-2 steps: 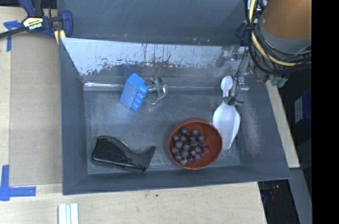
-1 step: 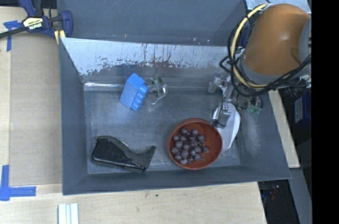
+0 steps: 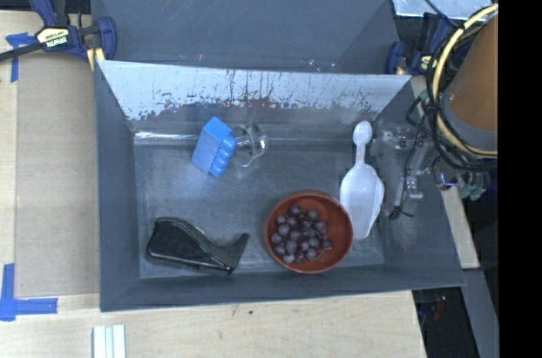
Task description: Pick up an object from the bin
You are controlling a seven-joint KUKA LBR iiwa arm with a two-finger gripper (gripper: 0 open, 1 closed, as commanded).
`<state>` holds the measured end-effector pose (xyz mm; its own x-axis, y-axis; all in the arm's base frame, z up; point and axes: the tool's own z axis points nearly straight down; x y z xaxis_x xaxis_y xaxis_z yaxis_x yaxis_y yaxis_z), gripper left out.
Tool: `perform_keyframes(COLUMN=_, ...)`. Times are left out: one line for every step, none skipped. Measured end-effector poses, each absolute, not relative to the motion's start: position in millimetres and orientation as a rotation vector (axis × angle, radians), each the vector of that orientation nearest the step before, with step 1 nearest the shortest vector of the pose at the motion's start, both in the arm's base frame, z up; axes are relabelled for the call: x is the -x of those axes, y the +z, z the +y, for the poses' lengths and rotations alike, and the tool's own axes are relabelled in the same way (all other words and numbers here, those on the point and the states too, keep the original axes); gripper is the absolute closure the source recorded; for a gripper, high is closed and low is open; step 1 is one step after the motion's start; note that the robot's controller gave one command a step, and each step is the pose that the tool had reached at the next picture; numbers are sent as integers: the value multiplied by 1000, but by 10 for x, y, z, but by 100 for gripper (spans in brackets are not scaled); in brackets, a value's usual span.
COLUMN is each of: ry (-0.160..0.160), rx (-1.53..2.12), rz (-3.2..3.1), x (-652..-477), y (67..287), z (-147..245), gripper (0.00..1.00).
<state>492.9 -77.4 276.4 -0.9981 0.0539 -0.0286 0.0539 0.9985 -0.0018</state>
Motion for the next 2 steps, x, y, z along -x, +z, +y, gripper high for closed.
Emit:
perform_keyframes(ry=-2, rx=-305, rz=3100, x=-5413, y=1590, z=-468, gripper=0)
perform_keyframes(ry=-8, rx=-127, rz=3104, x=-5251, y=1921, z=-459, gripper=0)
